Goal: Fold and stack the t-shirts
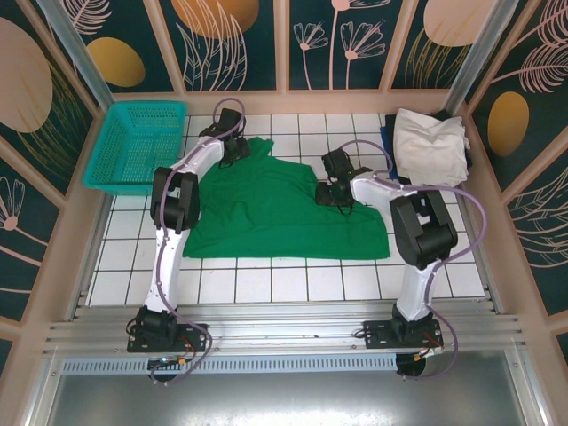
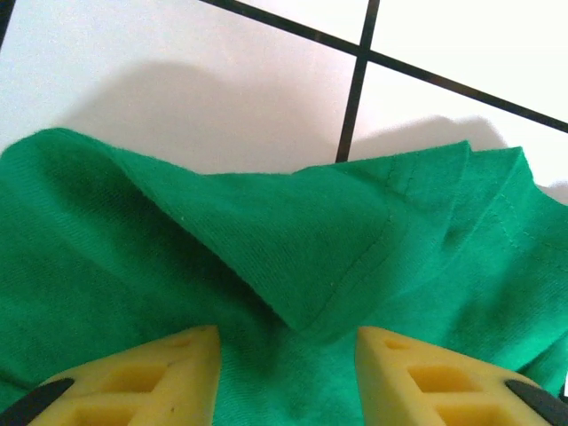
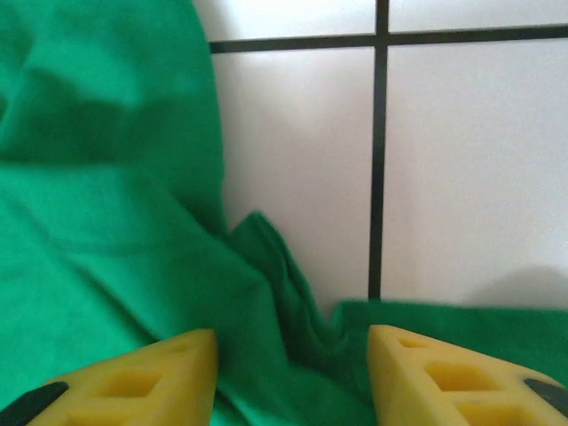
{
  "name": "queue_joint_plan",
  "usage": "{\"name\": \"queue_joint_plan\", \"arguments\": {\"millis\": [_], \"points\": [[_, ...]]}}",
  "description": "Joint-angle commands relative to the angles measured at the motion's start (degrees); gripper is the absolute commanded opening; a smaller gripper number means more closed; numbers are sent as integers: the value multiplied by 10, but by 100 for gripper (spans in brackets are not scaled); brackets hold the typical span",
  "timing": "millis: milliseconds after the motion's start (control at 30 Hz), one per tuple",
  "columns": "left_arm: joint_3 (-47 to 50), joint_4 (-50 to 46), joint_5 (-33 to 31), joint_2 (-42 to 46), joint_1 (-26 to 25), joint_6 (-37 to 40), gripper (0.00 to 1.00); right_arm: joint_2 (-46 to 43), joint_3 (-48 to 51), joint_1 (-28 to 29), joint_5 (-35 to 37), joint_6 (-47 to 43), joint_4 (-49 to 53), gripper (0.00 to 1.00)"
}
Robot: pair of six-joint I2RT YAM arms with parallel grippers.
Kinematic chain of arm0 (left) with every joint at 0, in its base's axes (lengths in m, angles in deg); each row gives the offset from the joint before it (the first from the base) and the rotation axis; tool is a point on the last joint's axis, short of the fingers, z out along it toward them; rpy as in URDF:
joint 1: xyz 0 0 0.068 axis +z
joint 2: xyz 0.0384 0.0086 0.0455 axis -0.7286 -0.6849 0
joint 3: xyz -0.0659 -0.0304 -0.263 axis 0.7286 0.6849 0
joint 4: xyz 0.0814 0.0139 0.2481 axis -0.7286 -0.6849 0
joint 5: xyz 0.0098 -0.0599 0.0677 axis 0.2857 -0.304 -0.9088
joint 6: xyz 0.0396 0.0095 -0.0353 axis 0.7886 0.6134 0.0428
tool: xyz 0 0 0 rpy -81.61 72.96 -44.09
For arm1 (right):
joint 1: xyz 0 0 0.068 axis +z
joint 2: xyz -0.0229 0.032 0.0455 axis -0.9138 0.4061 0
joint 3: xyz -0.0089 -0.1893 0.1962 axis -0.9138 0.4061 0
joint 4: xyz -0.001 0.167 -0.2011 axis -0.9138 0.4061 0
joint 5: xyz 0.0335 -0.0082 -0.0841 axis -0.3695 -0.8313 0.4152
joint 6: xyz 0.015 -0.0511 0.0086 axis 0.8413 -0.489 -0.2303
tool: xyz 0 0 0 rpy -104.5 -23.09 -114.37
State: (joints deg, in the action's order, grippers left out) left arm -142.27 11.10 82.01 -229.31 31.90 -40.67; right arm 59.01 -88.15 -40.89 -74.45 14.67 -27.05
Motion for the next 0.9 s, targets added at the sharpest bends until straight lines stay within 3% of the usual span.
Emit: {"name": "queue_joint_plan", "arguments": {"millis": [0, 100, 267, 400, 867], "points": [[3, -4, 2, 29, 5, 9, 45, -62, 30, -19, -38, -8, -24, 50], [3, -3, 7, 28, 5, 10, 45, -61, 39, -66, -56, 2, -43, 51], [-1, -3, 11, 24, 6, 13, 46, 19, 6, -106, -76, -23, -51, 52], [-2, -5, 13, 23, 6, 18, 46, 66, -17, -108, -152, -32, -60, 53], [-4, -7, 20, 21, 7, 22, 46, 43, 21, -105, -236, -9, -73, 53]]}}
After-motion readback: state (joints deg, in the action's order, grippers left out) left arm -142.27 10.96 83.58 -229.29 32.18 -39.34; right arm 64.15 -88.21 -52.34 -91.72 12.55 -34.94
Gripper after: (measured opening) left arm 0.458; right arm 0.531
